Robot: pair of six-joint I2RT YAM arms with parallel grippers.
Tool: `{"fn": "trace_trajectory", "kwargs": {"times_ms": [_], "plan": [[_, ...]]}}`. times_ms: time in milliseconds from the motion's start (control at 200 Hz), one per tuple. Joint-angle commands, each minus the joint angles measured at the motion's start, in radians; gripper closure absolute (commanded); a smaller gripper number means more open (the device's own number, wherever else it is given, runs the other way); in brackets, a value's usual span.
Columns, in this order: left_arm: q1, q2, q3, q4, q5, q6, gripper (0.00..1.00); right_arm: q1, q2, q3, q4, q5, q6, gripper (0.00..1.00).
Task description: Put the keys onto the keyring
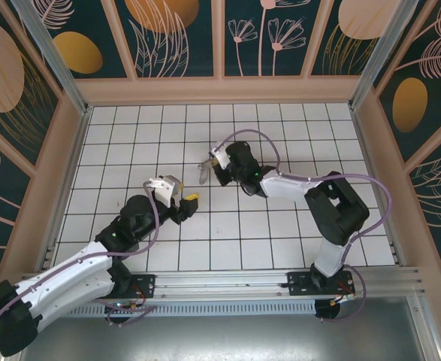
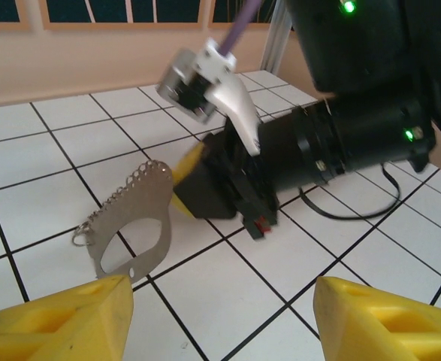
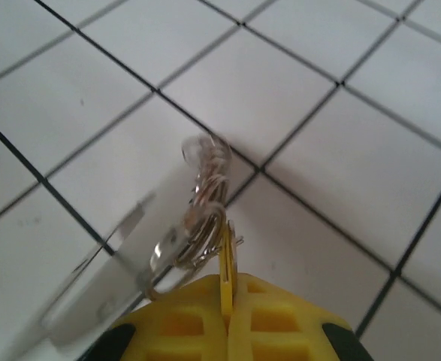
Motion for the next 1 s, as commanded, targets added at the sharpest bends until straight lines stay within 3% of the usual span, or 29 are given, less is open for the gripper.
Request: {"fn": "trace_trajectory", "kwargs": {"times_ms": [0,120,285,345,385,485,551,606,626,641,656,781,991], "plan": [[-0.004,0.034,0.038,0.081,0.043,-0.023,0.35,0.013,-0.046,-0.094,0.09,0.01,0.091,1.0],[-0.005,0.056,0.04,0.094,0.047,-0.028,0.34,0.019,-0.073,-0.177,0.135,0.018,0.151,1.0],[-0.003,0.102,0.064,0.103,0.013,-0.049,0.29,0.032,-0.124,-0.29,0.204,0.052,0.211,0.83],[-0.004,0.133,0.08,0.095,-0.006,-0.055,0.17,0.033,-0.158,-0.326,0.217,0.069,0.219,0.79],[-0.003,0.157,0.094,0.082,-0.021,-0.056,0.02,0.035,-0.191,-0.347,0.223,0.084,0.221,0.75],[-0.003,0.231,0.148,0.036,-0.071,-0.047,0.01,0.037,-0.289,-0.389,0.226,0.127,0.21,0.62],[-0.002,0.266,0.169,0.032,-0.114,-0.033,0.01,0.036,-0.349,-0.403,0.215,0.163,0.192,0.49],[0.003,0.284,0.175,0.052,-0.148,-0.021,0.01,0.035,-0.397,-0.414,0.211,0.189,0.171,0.33],[0.008,0.29,0.173,0.064,-0.162,-0.018,0.01,0.034,-0.415,-0.42,0.212,0.196,0.165,0.23],[0.012,0.292,0.17,0.075,-0.173,-0.018,0.01,0.033,-0.427,-0.425,0.216,0.198,0.158,0.06],[0.017,0.294,0.165,0.087,-0.19,-0.02,0.01,0.031,-0.439,-0.429,0.221,0.204,0.153,0.02],[0.067,0.3,0.132,0.168,-0.38,-0.072,0.01,-0.031,-0.538,-0.466,0.254,0.164,0.145,0.01],[0.228,0.363,0.138,0.178,-0.446,-0.057,0.01,-0.278,-0.63,-0.562,0.397,0.082,0.162,0.01]]}}
